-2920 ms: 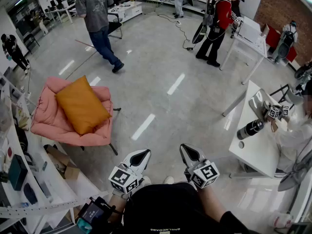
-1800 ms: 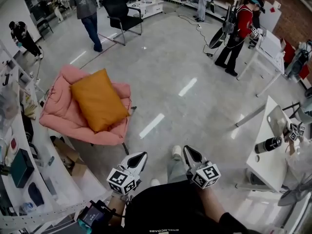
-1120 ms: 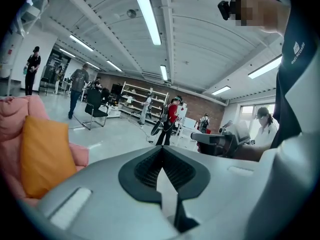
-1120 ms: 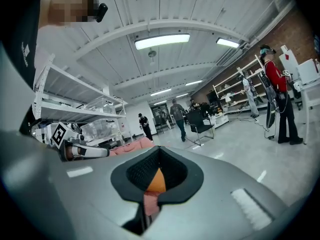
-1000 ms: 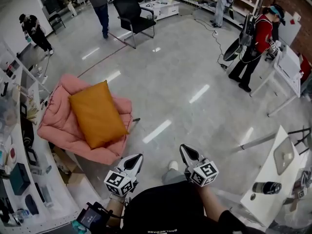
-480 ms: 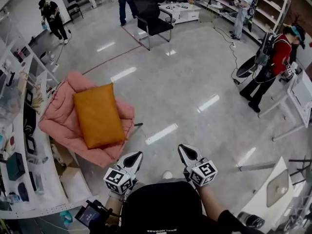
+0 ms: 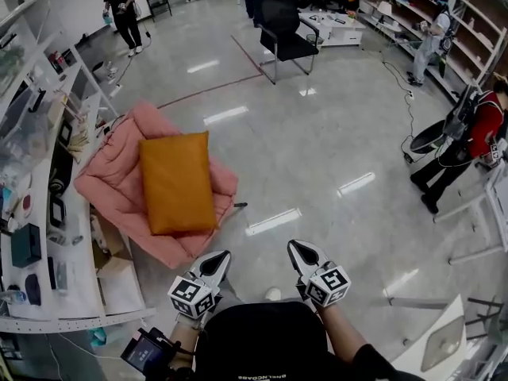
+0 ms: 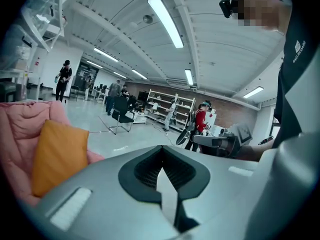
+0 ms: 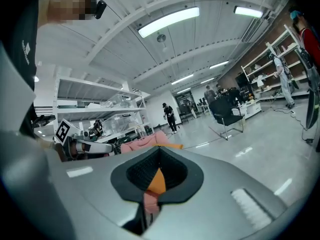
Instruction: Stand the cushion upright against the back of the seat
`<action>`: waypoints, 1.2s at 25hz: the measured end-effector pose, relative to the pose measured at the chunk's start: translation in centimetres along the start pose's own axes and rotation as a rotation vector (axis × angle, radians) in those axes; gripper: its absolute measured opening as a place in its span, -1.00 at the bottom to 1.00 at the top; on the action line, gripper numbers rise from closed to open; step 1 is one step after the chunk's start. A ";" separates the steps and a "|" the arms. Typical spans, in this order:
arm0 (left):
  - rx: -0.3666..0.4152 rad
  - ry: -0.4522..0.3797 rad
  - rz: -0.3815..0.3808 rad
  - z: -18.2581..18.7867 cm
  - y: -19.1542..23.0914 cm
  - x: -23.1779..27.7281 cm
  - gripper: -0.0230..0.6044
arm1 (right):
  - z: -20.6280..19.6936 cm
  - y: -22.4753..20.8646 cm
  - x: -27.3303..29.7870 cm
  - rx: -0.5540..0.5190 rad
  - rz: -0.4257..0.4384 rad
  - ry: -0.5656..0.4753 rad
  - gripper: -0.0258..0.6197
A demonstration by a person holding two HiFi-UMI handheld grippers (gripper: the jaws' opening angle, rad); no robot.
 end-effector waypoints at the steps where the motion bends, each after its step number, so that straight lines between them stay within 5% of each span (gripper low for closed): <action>1: -0.005 0.000 0.004 0.0 0.7 0.0 -0.86 | 0.0 0.1 0.9 0.000 0.007 0.004 -0.90; 10: -0.017 -0.001 0.044 2.1 8.5 -0.3 -0.86 | 1.0 2.6 8.0 0.012 0.036 0.021 -0.90; 21: -0.116 0.032 0.219 1.6 22.9 -2.4 -0.86 | 1.3 5.1 15.7 -0.005 0.042 0.081 -0.90; 23: -0.136 0.041 0.242 1.2 25.9 -2.6 -0.68 | 1.0 5.7 17.2 -0.006 0.038 0.096 -0.90; 30: -0.205 0.084 0.321 -1.1 36.4 -3.2 -0.49 | 0.7 8.0 21.9 -0.009 0.005 0.131 -0.90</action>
Point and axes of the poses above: the fingertips, and each gripper's own axes: x forward along the fingers, y to its left, z out of its top, the point moved 2 cm from there along -x, backward along the fingers, and after that the axes turned 2 degrees about x, right-handed, at the moved point
